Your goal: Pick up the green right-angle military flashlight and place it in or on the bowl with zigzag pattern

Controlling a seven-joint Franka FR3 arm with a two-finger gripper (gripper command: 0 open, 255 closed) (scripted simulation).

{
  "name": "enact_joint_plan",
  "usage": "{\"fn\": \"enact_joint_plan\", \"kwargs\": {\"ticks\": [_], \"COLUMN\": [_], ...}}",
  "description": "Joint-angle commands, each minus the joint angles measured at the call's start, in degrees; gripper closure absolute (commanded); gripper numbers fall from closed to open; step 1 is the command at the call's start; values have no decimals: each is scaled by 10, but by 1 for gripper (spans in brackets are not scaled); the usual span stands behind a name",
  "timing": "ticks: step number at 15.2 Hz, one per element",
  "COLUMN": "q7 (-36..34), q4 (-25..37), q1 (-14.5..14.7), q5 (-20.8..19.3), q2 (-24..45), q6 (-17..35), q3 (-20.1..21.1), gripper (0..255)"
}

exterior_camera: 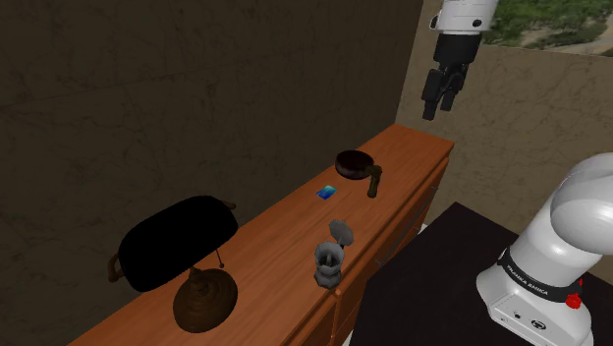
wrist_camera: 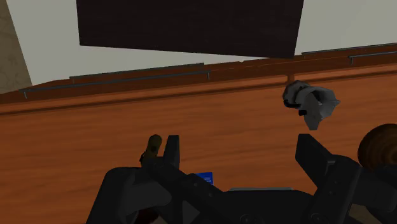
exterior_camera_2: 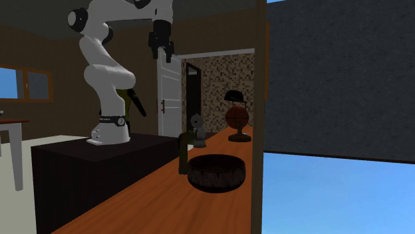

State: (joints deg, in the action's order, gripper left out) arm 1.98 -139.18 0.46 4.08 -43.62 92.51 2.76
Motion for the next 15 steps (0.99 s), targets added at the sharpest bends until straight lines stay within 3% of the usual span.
{"fn": "enact_joint_plan", "kwargs": {"ticks": [1,8,15], "q7": [0,-9,-24], "q4": [0,-69,-95], "q1": [0,-20,-45], "q5": [0,-16,-36], "q2": [0,74,193], "q6": [0,163,329], "q3": [0,1,0], "gripper": [0,0,0]}}
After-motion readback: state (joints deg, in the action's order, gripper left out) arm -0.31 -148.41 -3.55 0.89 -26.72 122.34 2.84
